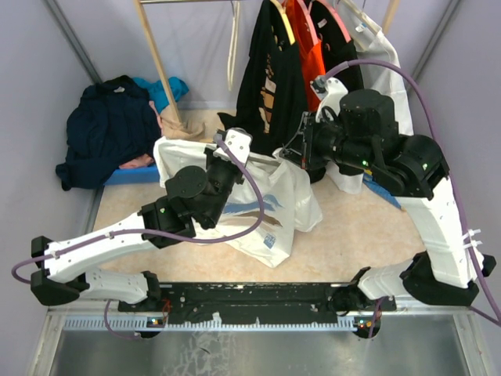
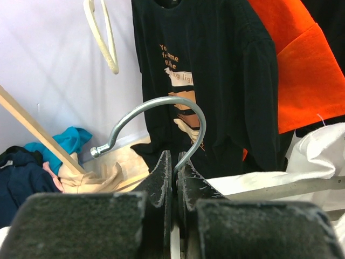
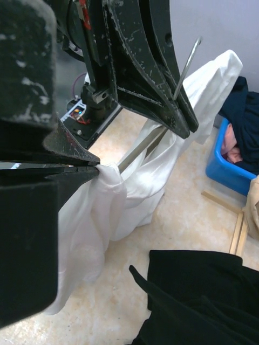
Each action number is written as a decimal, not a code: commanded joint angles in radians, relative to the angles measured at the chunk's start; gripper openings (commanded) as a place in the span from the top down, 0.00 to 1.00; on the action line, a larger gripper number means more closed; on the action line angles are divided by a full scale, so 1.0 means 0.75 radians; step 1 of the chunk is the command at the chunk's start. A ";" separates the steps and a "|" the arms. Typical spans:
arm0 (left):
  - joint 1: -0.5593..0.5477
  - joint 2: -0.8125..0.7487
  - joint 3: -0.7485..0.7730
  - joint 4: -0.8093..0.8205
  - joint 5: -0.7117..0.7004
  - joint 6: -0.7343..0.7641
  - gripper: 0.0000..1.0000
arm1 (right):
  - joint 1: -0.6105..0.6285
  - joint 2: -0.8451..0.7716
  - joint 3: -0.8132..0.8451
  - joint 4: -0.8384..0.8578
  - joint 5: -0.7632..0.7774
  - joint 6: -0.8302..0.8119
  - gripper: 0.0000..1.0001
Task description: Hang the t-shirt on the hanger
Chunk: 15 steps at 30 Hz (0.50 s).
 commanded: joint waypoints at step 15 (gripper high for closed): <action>-0.013 -0.084 -0.015 -0.025 -0.127 0.019 1.00 | 0.009 0.014 0.229 -0.013 -0.066 -0.025 1.00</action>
